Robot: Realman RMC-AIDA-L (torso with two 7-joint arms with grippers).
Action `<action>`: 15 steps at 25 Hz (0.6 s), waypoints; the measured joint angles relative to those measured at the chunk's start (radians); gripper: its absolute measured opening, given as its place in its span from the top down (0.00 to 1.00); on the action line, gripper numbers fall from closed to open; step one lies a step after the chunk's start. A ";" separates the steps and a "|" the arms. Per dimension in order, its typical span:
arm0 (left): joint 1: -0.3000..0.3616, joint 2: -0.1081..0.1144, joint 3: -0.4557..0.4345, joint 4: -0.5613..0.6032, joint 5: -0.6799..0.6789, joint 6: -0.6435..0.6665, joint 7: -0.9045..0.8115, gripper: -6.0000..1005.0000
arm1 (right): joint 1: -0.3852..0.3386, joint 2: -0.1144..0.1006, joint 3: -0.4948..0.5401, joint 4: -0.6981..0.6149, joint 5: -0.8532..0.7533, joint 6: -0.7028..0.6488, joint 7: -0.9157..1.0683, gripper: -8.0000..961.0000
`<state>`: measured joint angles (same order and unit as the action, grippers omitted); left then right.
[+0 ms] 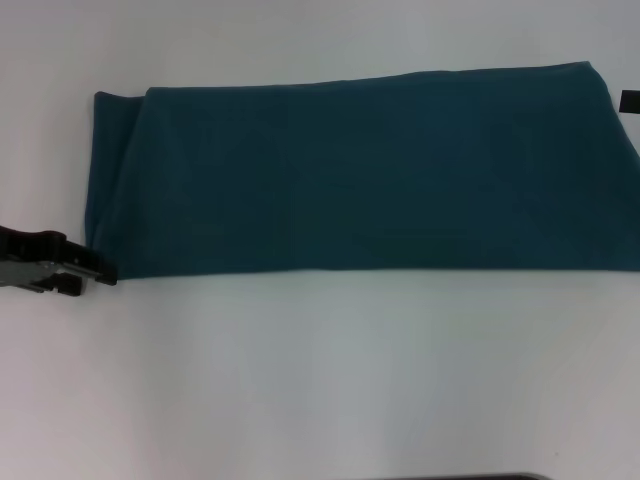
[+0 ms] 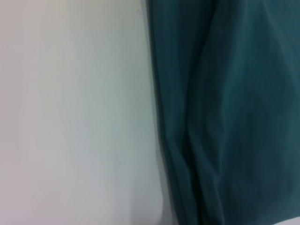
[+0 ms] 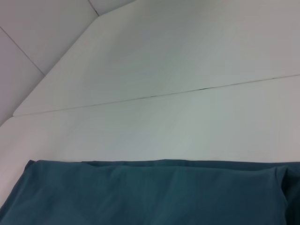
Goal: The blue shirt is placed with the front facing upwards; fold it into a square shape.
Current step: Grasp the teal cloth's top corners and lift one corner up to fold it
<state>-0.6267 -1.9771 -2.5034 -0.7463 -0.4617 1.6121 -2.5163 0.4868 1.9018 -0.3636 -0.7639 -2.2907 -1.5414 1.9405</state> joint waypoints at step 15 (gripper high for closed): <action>-0.031 -0.008 0.026 0.029 0.003 -0.022 -0.021 0.41 | -0.006 0.000 0.000 0.000 0.002 0.000 0.000 0.08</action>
<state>-0.6574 -1.9848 -2.4774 -0.7174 -0.4586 1.5903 -2.5375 0.4811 1.9014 -0.3636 -0.7639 -2.2884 -1.5417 1.9405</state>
